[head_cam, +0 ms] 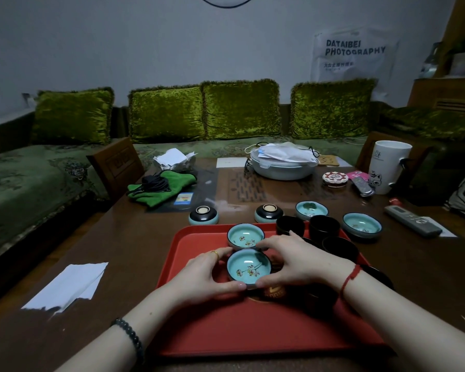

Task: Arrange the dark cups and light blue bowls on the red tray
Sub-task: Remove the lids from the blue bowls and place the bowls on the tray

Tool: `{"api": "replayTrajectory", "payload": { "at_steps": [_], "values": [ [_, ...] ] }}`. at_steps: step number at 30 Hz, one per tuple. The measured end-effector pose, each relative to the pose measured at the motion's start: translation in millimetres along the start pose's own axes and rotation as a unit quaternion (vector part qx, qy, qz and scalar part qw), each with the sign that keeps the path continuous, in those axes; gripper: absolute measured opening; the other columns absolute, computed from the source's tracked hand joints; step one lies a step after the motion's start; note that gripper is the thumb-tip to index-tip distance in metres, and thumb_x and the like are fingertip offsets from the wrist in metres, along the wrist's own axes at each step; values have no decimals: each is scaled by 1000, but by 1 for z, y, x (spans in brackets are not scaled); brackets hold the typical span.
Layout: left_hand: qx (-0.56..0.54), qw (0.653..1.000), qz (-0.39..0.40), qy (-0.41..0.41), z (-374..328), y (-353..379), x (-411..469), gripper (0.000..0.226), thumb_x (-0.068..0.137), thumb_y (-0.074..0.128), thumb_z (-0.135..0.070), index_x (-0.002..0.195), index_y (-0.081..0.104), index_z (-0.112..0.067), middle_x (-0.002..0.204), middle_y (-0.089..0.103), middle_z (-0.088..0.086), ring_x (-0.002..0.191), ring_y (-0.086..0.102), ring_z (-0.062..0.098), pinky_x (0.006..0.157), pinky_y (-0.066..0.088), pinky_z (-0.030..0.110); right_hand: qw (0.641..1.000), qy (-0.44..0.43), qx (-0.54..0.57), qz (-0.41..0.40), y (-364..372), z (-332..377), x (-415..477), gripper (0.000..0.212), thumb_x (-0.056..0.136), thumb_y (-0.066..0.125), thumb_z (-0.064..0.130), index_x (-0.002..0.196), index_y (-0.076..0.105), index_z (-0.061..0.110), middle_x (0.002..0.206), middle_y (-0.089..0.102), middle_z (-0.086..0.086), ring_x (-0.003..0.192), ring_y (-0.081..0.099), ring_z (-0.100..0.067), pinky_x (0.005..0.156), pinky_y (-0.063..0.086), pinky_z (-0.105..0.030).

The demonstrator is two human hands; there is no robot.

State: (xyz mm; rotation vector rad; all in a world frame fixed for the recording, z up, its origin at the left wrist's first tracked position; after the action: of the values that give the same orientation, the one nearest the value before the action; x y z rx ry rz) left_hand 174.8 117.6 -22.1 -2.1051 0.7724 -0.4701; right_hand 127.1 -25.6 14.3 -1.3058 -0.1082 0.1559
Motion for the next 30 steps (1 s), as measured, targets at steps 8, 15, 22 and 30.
{"api": "replayTrajectory", "payload": {
  "at_steps": [8,15,22,30],
  "values": [
    [8,997,-60,51,-41,-22,21,73,73,66,-50,135,34,-29,133,50,-3,125,44,11,108,34,34,984,-37,97,-142,-48,-25,-23,54,76,68,38,124,50,24,127,55,6,115,48,-3,88,33,-3],
    [19,991,-66,118,-106,-13,68,65,76,63,-47,132,39,-25,134,51,0,125,45,13,108,35,36,968,19,123,-218,-81,-85,-56,43,77,69,27,117,55,23,114,60,7,101,53,-1,77,35,2],
    [44,989,-23,139,-158,28,125,67,77,62,-49,134,36,-25,134,50,3,126,43,20,107,33,37,952,133,175,-215,-86,-168,-83,64,74,71,33,129,39,27,121,54,-1,107,52,-10,94,42,-26],
    [153,976,67,143,-190,82,191,80,75,62,-52,139,28,-18,143,40,8,132,36,24,108,30,34,938,200,197,-205,-63,-241,-89,74,69,73,40,130,34,33,134,47,1,114,41,-4,96,34,-21]
  ]
}}
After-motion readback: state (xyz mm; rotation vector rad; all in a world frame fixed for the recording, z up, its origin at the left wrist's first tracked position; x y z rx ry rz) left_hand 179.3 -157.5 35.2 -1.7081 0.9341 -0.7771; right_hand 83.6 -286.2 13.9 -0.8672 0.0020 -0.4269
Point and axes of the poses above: each hand's wrist, its own x-axis towards the middle knuckle, its own y-axis out of the palm, z = x × y, the point moved 7 cm from there along x, towards the middle knuckle
